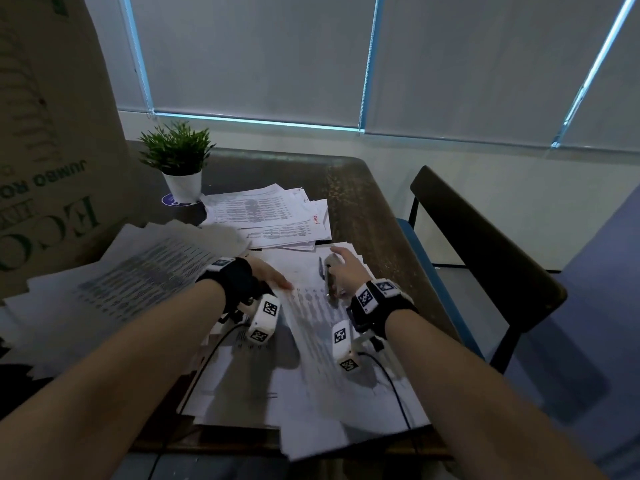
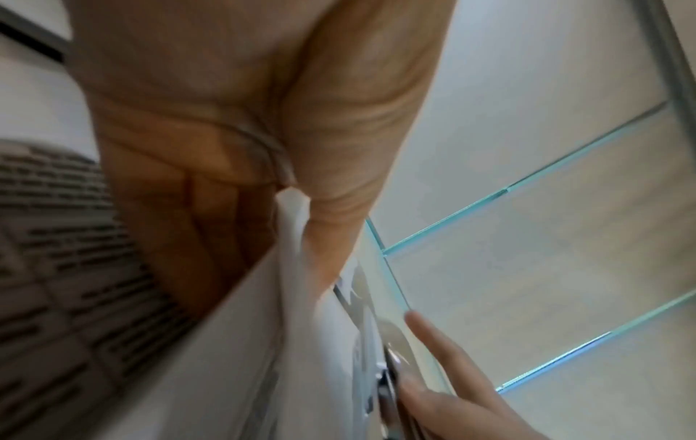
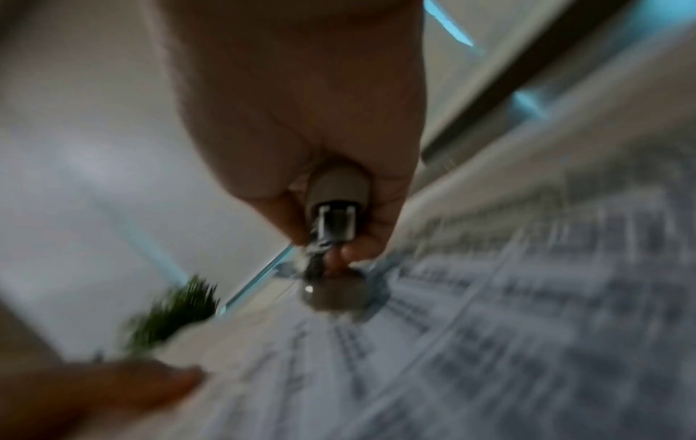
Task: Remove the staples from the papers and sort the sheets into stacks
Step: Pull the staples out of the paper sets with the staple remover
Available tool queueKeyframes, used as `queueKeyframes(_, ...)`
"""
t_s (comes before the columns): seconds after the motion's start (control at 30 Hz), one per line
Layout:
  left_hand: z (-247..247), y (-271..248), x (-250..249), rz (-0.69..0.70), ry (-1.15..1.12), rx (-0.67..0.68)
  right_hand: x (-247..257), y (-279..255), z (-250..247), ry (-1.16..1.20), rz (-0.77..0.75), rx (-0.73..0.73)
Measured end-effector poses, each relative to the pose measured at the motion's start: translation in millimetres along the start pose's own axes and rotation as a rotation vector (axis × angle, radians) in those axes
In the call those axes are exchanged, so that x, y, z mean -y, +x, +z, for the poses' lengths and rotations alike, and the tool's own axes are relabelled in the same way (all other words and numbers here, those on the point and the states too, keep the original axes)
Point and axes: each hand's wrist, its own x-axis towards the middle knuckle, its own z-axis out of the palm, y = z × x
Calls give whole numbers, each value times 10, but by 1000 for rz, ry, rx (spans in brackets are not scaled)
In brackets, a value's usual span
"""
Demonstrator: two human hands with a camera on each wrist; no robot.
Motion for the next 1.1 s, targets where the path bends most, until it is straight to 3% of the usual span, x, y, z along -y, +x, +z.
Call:
queueKeyframes(0.07, 32, -51, 19, -4, -83, 120, 96, -62, -58, -229, -90, 118)
queueKeyframes(0.13, 58, -138, 27, 5, -166, 103, 169, -110, -20, -436, -164, 205)
queueKeyframes(0.23, 95, -101, 44, 15, -322, 79, 199, -156, 84, -569, -222, 248)
queueKeyframes(0.4, 210, -164, 45, 41, -295, -135, 148, -145, 91, -629, -279, 246)
queueKeyframes(0.6, 240, -153, 33, 36, -247, -174, 192, -202, 159, -653, -351, 207)
queueKeyframes(0.73, 229, -183, -20, 25, -105, -195, 229, -190, 288, -684, -327, 209)
queueKeyframes(0.93, 253, -183, -59, 16, -103, -228, 297, -166, 346, -796, -290, 200)
queueKeyframes(1.1, 263, -143, -79, 37, -65, -290, 262, -150, 247, -741, -304, 223)
